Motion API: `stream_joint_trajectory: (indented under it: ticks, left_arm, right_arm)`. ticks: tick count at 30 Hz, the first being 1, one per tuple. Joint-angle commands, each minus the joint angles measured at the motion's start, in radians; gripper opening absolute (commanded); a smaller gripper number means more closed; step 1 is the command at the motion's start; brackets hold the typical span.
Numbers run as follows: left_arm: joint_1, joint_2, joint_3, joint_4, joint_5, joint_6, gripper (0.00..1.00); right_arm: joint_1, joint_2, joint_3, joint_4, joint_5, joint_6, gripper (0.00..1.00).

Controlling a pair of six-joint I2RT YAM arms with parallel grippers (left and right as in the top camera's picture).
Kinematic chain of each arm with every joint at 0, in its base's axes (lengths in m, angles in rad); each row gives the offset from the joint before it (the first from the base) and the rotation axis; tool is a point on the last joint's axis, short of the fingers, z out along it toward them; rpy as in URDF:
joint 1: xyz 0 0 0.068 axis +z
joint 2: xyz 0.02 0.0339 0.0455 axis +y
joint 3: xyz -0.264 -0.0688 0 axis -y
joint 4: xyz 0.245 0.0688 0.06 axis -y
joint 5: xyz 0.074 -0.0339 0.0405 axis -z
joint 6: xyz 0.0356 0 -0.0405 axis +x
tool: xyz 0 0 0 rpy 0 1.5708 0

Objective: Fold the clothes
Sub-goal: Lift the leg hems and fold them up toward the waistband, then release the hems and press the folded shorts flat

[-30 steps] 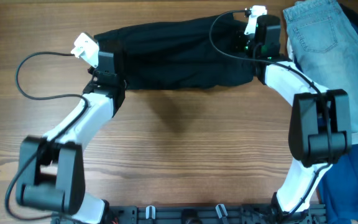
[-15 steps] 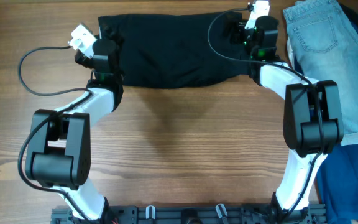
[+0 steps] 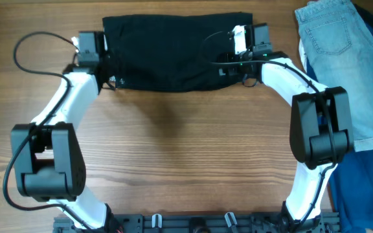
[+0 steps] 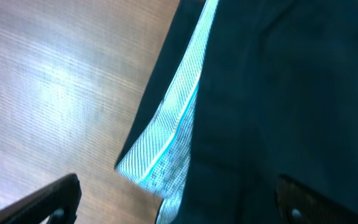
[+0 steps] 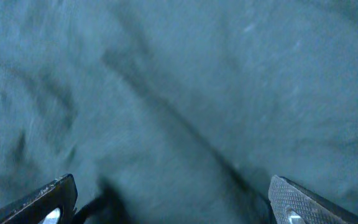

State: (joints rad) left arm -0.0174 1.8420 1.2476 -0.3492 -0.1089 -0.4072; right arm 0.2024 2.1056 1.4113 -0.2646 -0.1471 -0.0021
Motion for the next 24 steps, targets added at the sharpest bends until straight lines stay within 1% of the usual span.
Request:
stream_joint_trajectory:
  ticks: [1,3,7,10,11,13,15,16,19,21,23,24]
  left_arm:
    - [0.023,-0.021,0.117,-0.122,0.114,0.081,1.00]
    - [0.022,-0.021,0.142,-0.159,0.121,0.101,1.00]
    - [0.022,-0.021,0.155,-0.236,0.147,0.116,1.00]
    - [0.023,-0.021,0.155,-0.268,0.154,0.117,1.00]
    - [0.022,-0.021,0.156,-0.277,0.156,0.121,1.00]
    - [0.022,-0.021,0.156,-0.288,0.198,0.166,1.00]
    - [0.022,-0.021,0.160,-0.296,0.206,0.170,1.00]
    - [0.022,-0.021,0.164,-0.299,0.206,0.170,1.00]
    - [0.022,-0.021,0.190,-0.283,0.214,0.222,1.00]
    - [0.024,-0.020,0.207,-0.237,0.217,0.246,1.00]
    - [0.032,-0.006,0.229,-0.178,0.217,0.248,1.00]
    - [0.037,0.008,0.241,-0.154,0.226,0.265,1.00]
  right_arm:
    - [0.014,0.017,0.015,-0.070,-0.010,0.011,1.00]
    - [0.014,0.031,0.015,-0.114,-0.010,0.051,1.00]
    - [0.006,0.038,0.000,-0.280,0.001,0.188,1.00]
    - [0.006,0.038,0.000,-0.383,0.019,0.184,1.00]
    - [0.006,0.038,0.000,-0.418,0.027,0.175,0.97]
    - [0.006,0.038,0.000,-0.480,0.028,0.148,0.95]
    - [0.006,0.037,0.000,-0.539,0.027,0.133,0.92]
    - [0.006,0.036,0.000,-0.567,0.028,0.132,0.91]
    - [0.006,0.014,0.000,-0.613,0.027,0.129,0.91]
    - [0.006,-0.020,0.002,-0.602,0.008,0.113,0.93]
    - [0.006,-0.063,0.008,-0.584,-0.011,0.106,0.99]
    - [0.006,-0.081,0.013,-0.583,-0.011,0.106,1.00]
